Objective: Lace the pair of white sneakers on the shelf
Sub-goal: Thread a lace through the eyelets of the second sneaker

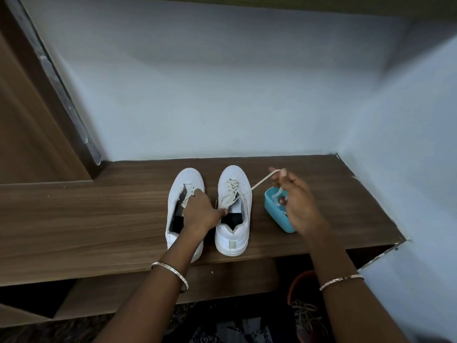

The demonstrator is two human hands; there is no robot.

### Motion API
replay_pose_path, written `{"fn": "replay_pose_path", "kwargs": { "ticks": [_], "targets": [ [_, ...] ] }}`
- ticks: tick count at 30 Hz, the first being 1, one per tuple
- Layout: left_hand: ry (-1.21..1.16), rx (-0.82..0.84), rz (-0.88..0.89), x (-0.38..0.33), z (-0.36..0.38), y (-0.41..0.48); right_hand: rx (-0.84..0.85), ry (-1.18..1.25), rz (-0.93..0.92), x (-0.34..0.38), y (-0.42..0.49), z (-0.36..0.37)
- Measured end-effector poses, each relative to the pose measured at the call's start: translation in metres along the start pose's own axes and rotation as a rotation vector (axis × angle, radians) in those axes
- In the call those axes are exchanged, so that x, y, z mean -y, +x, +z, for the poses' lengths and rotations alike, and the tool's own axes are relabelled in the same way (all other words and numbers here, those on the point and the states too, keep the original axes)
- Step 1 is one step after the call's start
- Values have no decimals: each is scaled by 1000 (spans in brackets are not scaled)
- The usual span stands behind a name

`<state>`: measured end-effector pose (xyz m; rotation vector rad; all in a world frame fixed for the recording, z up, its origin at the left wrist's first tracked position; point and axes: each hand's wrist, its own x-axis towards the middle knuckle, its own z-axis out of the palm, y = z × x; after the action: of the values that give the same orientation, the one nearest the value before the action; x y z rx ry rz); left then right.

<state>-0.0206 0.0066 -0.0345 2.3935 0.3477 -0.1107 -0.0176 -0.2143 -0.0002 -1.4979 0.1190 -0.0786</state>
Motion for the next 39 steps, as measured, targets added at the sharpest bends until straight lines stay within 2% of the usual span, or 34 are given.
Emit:
{"fn": "replay_pose_path", "kwargs": {
  "ticks": [3, 4, 6, 8, 10, 13, 16, 19, 25, 27, 30, 36, 39],
  "targets": [
    [-25, 78, 21, -1, 0, -2, 76, 515, 108, 20, 2, -10],
    [-28, 105, 32, -1, 0, -2, 53, 604, 136, 25, 2, -12],
    [-5, 136, 71, -3, -1, -1, -26, 630, 169, 31, 5, -15],
    [23, 123, 102, -5, -2, -1, -85, 417, 140, 30, 10, -16],
    [51, 83, 118, -8, -4, -1, -99, -38, 62, 22, 10, -13],
    [67, 50, 125, -12, -5, 2, 34, -628, -46, 5, 4, 2],
    [40, 69, 112, -15, -8, 6, 251, -929, -72, -10, -1, 23],
    [36, 112, 115, -17, -11, 10, 279, -1049, -121, -21, 2, 38],
    [-198, 156, 16, -16, -16, 14, 133, -899, -86, -27, 12, 35],
    [-342, 168, -58, -16, -17, 13, 87, -771, -64, -31, 9, 33],
    [-512, 249, -155, -16, -23, 12, 16, -527, 71, -35, 2, 32],
    [-571, 291, -217, -20, -30, 9, -97, -287, 168, -39, -7, 38],
    [-590, 293, -247, -22, -31, 4, -120, -267, 160, -42, -8, 40]
  ]
}}
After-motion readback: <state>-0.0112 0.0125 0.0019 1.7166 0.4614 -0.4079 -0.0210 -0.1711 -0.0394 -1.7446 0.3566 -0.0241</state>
